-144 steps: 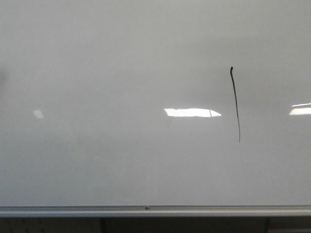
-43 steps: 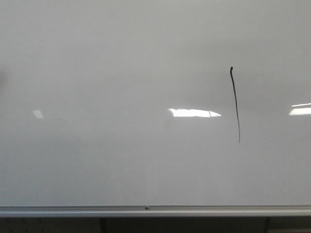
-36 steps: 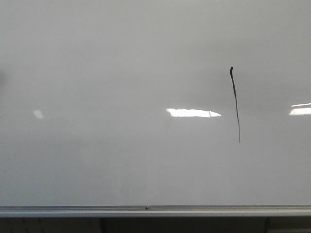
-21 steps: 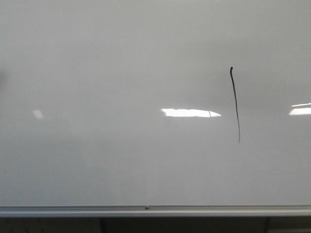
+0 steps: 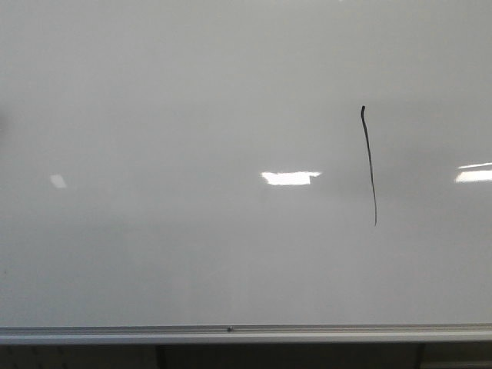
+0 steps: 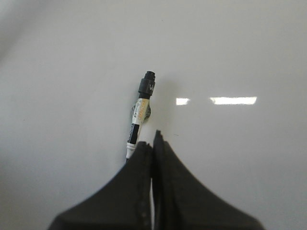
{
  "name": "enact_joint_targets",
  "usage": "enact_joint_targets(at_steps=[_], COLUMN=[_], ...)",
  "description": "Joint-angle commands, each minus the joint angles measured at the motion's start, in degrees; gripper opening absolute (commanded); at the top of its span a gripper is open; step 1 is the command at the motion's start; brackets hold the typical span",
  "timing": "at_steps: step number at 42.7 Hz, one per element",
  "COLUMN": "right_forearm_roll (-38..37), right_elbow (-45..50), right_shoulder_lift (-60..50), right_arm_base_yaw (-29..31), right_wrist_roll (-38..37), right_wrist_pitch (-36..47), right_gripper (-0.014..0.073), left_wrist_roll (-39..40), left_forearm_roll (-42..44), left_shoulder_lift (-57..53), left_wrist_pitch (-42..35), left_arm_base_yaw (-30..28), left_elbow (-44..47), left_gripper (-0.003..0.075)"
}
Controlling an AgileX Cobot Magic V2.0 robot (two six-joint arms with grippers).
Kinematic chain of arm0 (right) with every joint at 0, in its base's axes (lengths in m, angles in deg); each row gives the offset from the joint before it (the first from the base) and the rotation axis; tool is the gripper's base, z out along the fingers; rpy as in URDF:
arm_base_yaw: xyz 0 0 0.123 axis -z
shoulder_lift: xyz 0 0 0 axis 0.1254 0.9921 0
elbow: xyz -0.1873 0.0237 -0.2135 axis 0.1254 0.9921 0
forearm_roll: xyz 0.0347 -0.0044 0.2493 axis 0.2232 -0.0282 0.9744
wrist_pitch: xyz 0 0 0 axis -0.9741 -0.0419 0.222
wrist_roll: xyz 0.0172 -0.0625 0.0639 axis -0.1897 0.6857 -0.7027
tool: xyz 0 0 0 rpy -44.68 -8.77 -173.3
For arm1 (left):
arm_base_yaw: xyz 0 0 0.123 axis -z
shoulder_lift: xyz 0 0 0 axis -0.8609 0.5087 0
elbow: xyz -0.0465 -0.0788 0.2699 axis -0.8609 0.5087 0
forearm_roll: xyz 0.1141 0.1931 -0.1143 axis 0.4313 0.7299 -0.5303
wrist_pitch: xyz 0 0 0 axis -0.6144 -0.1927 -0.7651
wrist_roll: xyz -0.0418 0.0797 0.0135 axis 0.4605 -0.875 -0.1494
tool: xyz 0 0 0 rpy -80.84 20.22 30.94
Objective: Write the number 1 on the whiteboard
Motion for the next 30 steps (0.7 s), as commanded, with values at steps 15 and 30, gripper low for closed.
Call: enact_joint_targets(at_steps=[15,30], right_forearm_roll=[-28.61,-31.20], right_elbow=[12.71,18.86], right_shoulder_lift=[-12.18,-19.58], right_arm_base_yaw=[12.93,13.98], right_wrist_roll=[-30.19,-31.41], right_wrist_pitch=[7.71,5.50], right_gripper=[-0.0060,-0.0060], left_wrist_roll=[0.53,0.53], left_forearm_roll=[0.00,0.00], left_shoulder_lift=[-1.03,-1.03], left_wrist_pitch=[-4.90,-4.90], left_arm_base_yaw=[0.27,0.27], left_elbow=[1.27,1.27], left_gripper=[-0.0020,-0.0020])
